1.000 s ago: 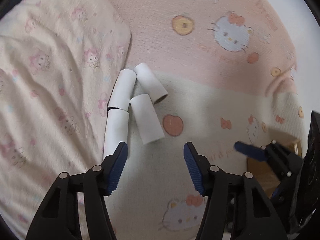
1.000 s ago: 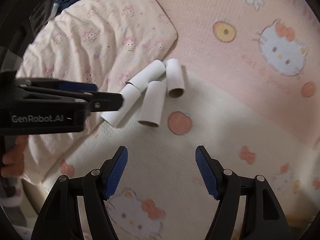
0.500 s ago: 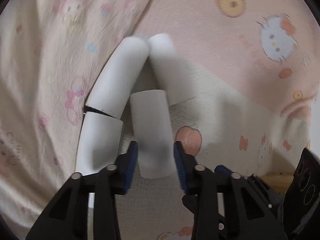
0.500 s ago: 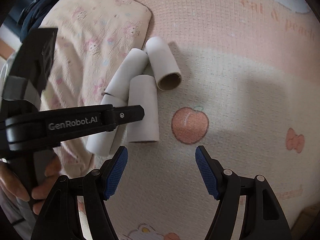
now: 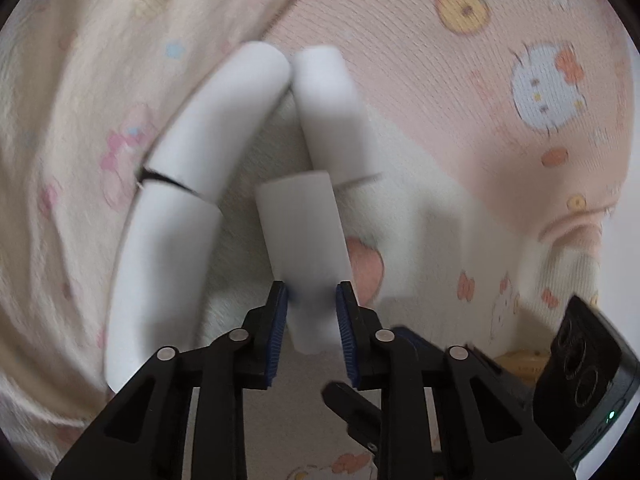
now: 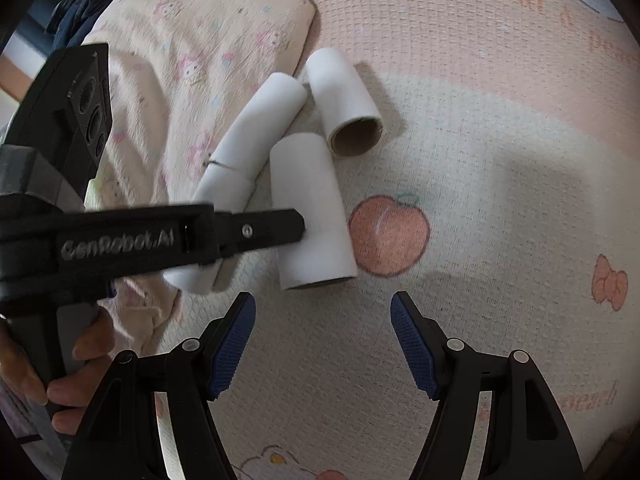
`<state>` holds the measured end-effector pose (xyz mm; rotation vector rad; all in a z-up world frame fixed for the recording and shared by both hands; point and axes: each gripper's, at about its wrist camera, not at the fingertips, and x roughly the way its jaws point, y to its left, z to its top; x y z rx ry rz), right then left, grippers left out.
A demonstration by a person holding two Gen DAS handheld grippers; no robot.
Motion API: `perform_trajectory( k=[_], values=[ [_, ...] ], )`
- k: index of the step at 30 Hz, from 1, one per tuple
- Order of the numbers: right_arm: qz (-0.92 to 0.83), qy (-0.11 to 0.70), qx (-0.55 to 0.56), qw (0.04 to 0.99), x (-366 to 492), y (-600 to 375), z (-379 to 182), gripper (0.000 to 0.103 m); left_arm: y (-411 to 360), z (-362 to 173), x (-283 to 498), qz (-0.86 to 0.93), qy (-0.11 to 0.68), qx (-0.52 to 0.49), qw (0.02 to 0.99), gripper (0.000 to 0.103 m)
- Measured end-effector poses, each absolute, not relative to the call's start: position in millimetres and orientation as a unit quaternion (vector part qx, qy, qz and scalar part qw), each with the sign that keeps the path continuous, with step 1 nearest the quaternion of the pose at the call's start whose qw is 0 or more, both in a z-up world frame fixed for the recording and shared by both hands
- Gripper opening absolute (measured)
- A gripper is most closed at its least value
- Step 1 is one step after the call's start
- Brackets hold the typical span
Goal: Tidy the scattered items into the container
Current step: 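Close the left gripper on a white tube while the right gripper closes on it too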
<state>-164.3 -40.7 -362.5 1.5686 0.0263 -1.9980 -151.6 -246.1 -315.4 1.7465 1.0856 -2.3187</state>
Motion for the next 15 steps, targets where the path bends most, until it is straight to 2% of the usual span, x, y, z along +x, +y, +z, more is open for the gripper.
perform_trajectory(
  k=[4,9,11,14,15],
  values=[
    [-0.766,0.011,0.58,0.277,-161.1,-35.0,-366.0,0.068,-236.3,-317.1,-146.1,-0.751,0.352,0.559,0.012,0.027],
    [-0.765,0.009,0.58,0.28,-172.7,-40.1,-364.6,0.068,-246.9,-318.3,-144.2,-0.734,0.394,0.553,0.025,0.028],
    [-0.76,0.013,0.582,0.29,-177.3,-47.8,-363.5,0.068,-253.0,-316.8,-145.5,-0.734,0.404,0.545,0.026,0.037],
    [-0.752,0.019,0.587,0.3,-180.5,-59.2,-365.8,0.068,-262.5,-314.6,-149.2,-0.736,0.424,0.527,0.026,0.044],
    [-0.75,0.016,0.591,0.298,-180.9,-62.1,-368.1,0.064,-265.0,-315.4,-152.0,-0.735,0.431,0.522,0.025,0.044]
  ],
)
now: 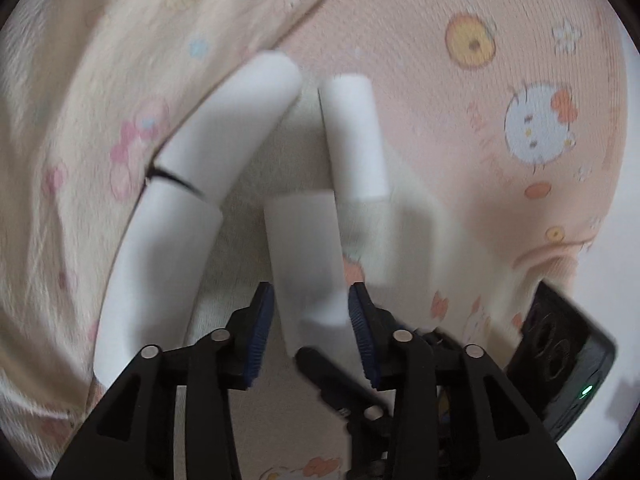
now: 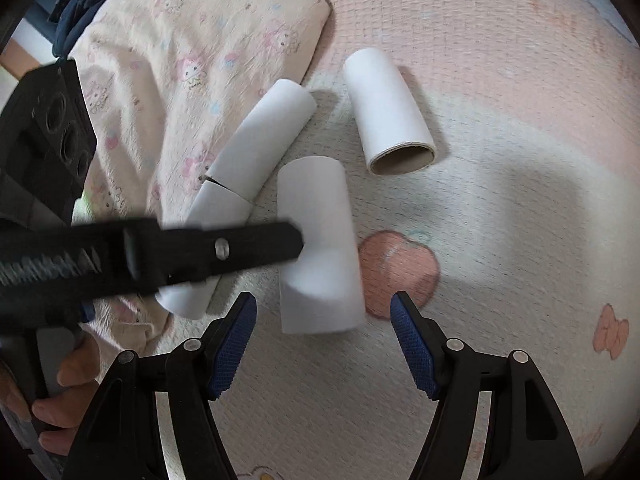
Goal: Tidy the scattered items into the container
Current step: 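Close the left gripper on a white tube while the right gripper closes on it too, then lift the held tube with both grippers and carry it toward the cardboard box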
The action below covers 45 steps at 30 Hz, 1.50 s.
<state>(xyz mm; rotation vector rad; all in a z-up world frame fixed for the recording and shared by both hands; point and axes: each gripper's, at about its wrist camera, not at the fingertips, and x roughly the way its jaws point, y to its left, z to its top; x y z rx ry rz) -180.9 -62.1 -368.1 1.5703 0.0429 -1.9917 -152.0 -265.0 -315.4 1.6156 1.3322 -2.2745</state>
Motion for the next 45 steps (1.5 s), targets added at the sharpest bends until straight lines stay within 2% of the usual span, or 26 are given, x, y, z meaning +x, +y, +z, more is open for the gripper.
perform_trajectory(
  k=[1,3,4,5,16,24,31,40,43,45],
  values=[
    [-0.747,0.012,0.593,0.3,-180.8,-63.3,-369.7,0.052,-266.7,-317.1,-154.7,-0.734,0.434,0.522,0.026,0.044],
    [-0.741,0.007,0.603,0.296,-178.9,-65.0,-375.3,0.043,-266.8,-322.1,-160.1,-0.727,0.436,0.53,0.029,0.044],
    [-0.743,0.005,0.6,0.296,-177.1,-64.3,-375.3,0.043,-265.0,-323.6,-161.8,-0.726,0.435,0.533,0.024,0.042],
    [-0.745,0.006,0.599,0.294,-175.4,-63.6,-375.4,0.043,-262.1,-323.8,-162.5,-0.727,0.428,0.536,0.021,0.034],
    [-0.733,-0.015,0.627,0.263,-134.9,-23.3,-377.8,0.043,-217.8,-323.8,-145.8,-0.731,0.388,0.56,-0.034,0.029],
    [-0.724,-0.056,0.661,0.191,-77.8,35.3,-379.1,0.043,-140.7,-326.5,-129.4,-0.722,0.35,0.587,-0.106,0.029],
    [-0.72,-0.057,0.68,0.126,-53.6,70.1,-384.8,0.043,-82.4,-331.6,-117.0,-0.694,0.332,0.616,-0.169,0.029],
    [-0.712,-0.093,0.691,0.091,-39.4,121.5,-374.0,0.043,-46.5,-331.8,-97.4,-0.673,0.321,0.64,-0.188,0.029],
    [-0.715,-0.099,0.687,0.09,-37.6,115.2,-376.6,0.043,-46.7,-331.4,-100.1,-0.675,0.316,0.642,-0.177,0.039],
    [-0.715,-0.099,0.686,0.094,-37.6,118.7,-375.6,0.043,-54.1,-333.8,-104.7,-0.672,0.33,0.64,-0.17,0.041]
  ],
)
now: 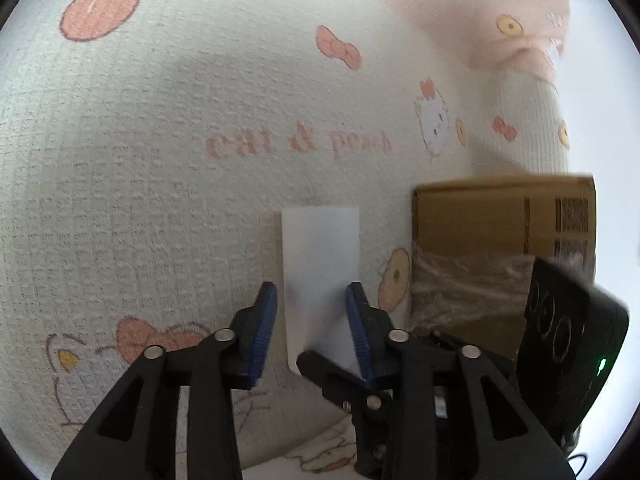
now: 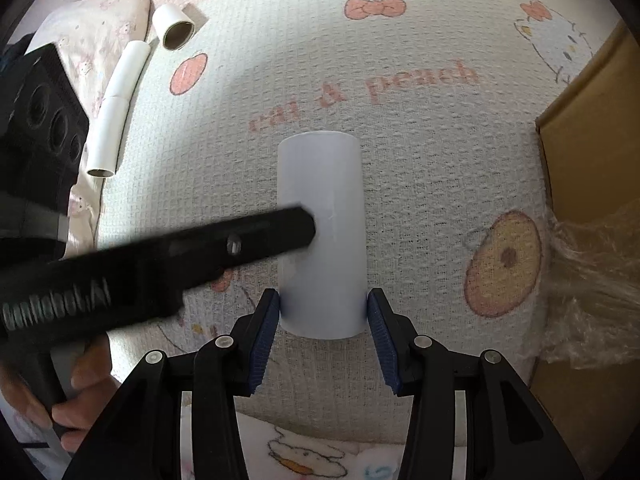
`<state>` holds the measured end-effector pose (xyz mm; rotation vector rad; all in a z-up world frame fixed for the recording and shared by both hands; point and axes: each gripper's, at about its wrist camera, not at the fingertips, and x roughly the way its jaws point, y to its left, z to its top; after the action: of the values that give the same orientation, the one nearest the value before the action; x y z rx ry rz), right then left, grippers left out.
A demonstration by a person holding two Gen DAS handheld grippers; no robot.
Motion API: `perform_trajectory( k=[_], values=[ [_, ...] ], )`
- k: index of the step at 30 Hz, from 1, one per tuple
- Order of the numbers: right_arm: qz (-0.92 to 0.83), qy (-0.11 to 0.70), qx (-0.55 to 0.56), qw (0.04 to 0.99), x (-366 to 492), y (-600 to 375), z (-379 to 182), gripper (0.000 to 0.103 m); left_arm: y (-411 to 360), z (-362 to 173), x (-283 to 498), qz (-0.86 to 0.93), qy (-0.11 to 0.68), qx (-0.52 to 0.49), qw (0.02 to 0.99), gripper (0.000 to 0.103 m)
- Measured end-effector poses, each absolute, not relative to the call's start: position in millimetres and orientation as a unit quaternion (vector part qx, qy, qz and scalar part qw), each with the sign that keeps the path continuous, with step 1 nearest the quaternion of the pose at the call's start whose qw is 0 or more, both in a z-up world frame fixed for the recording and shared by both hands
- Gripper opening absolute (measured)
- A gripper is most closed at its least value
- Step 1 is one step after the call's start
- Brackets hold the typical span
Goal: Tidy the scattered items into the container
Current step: 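Lift the held tube with both grippers and carry it toward the cardboard box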
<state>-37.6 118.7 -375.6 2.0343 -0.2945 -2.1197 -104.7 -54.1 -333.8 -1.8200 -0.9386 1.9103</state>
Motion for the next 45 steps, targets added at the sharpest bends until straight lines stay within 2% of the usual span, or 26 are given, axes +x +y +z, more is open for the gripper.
perform_trajectory(
  k=[5,10,17,22,32,45],
  values=[
    [-0.72,-0.11,0.678,0.096,-35.4,123.4,-377.3,0.043,-54.7,-341.3,-119.1,0.657,-0.35,-0.644,0.179,0.042],
    [-0.721,-0.121,0.676,0.097,-37.2,121.3,-381.4,0.044,-46.2,-334.2,-119.6,0.672,-0.321,-0.643,0.177,0.042],
    [-0.73,-0.09,0.67,0.1,-42.4,114.4,-380.4,0.045,-44.4,-331.5,-118.9,0.677,-0.316,-0.642,0.175,0.041],
    [-0.735,-0.111,0.662,0.094,-44.9,118.8,-381.9,0.045,-39.1,-323.2,-120.5,0.685,-0.297,-0.643,0.172,0.041],
    [-0.785,-0.152,0.59,0.111,-36.7,134.1,-331.7,0.045,-17.2,-236.7,-115.3,0.764,-0.179,-0.59,0.189,0.041],
    [-0.87,-0.154,0.462,0.071,-5.5,171.9,-206.9,0.045,36.5,-110.0,-120.1,0.813,-0.139,-0.511,0.241,0.04]
  ],
)
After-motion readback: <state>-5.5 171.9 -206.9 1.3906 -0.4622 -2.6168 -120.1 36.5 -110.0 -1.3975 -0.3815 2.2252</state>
